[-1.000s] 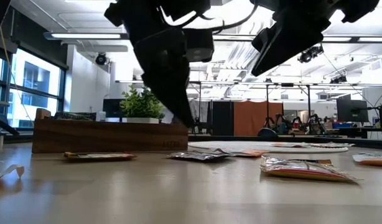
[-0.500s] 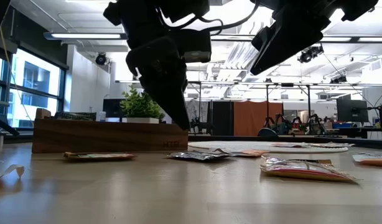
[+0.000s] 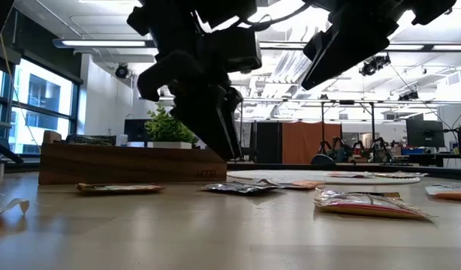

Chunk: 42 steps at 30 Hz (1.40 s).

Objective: Pick & Place Tea
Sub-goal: Put the purple tea bag into the left section of the wooden organizer

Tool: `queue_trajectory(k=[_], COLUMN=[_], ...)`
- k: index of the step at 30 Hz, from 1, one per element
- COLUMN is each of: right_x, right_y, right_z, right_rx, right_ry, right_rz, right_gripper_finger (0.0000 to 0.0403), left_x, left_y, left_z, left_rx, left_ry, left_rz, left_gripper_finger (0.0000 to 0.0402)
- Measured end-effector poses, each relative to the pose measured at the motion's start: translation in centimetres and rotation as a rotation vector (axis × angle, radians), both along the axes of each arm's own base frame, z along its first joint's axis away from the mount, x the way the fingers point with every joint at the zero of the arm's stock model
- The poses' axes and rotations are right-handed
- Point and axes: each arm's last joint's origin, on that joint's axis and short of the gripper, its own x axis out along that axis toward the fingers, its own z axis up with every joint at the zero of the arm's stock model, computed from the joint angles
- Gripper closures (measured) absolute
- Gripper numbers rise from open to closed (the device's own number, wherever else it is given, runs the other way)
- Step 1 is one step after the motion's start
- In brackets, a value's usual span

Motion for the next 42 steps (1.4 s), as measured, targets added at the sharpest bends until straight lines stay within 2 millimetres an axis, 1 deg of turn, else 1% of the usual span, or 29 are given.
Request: queue_trajectory(k=[3, 5, 7, 9, 11, 13, 15, 19, 20, 22, 25, 27, 30, 32, 36, 40, 42], right_x=[0.0, 0.0, 0.0, 0.0, 0.0, 0.0, 0.0, 0.0, 0.0, 0.0, 0.0, 0.0, 0.3, 0.6, 1.8, 3.1, 3.5], right_y=[0.0, 0.0, 0.0, 0.0, 0.0, 0.0, 0.0, 0.0, 0.0, 0.0, 0.0, 0.0, 0.0, 0.0, 0.3, 0.2, 0.1], right_z=[0.0, 0.0, 0.0, 0.0, 0.0, 0.0, 0.0, 0.0, 0.0, 0.0, 0.0, 0.0, -0.1, -0.8, -3.5, -6.0, -6.7], right_rx=[-0.001, -0.001, -0.001, -0.001, -0.001, -0.001, -0.001, -0.001, -0.001, -0.001, -0.001, 0.0, -0.043, -0.121, -0.245, -0.266, -0.245], right_ry=[0.0, 0.0, 0.0, 0.0, 0.0, 0.0, 0.0, 0.0, 0.0, 0.001, 0.0, -0.005, -0.023, -0.01, 0.04, 0.066, 0.067], right_rz=[0.001, 0.001, 0.001, 0.001, 0.001, 0.001, 0.001, 0.001, 0.001, 0.001, 0.001, 0.0, -0.015, 0.014, 0.059, 0.087, 0.096], right_gripper_finger=[0.0331, 0.0331, 0.0331, 0.0331, 0.0331, 0.0331, 0.0331, 0.0331, 0.0331, 0.0331, 0.0331, 0.0331, 0.0331, 0.0331, 0.0331, 0.033, 0.0323], left_x=[0.2, 0.4, 0.6, 0.8, 0.9, 0.9, 0.8, 0.8, 0.7, 0.3, 0.4, 0.3, 0.4, 0.4, 0.4, 0.4, 0.4], left_y=[0.0, -0.1, -0.1, 0.1, 0.1, 0.1, 0.1, 0.1, 0.1, 0.2, 0.3, 0.4, 0.3, 0.3, 0.2, 0.3, 0.2], left_z=[-1.1, -1.9, -2.5, -2.9, -3.2, -3.3, -3.3, -3.4, -3.2, -2.7, -2.7, -2.7, -2.7, -2.7, -2.7, -2.7, -2.7], left_rx=[0.006, 0.008, 0.02, 0.047, 0.057, 0.055, 0.045, 0.021, 0.015, 0.014, 0.019, 0.021, -0.042, -0.068, -0.07, -0.072, -0.079], left_ry=[0.027, 0.039, 0.043, 0.041, 0.042, 0.047, 0.053, 0.06, 0.058, 0.072, 0.057, 0.055, 0.06, 0.065, 0.064, 0.063, 0.063], left_rz=[0.003, 0.009, 0.027, 0.076, 0.095, 0.099, 0.106, 0.147, 0.158, 0.181, 0.226, 0.275, 0.327, 0.326, 0.334, 0.336, 0.349], left_gripper_finger=[0.0215, 0.02, 0.0195, 0.0199, 0.0215, 0.0245, 0.0285, 0.0377, 0.0389, 0.0388, 0.0381, 0.0388, 0.0399, 0.0397, 0.0399, 0.04, 0.04])
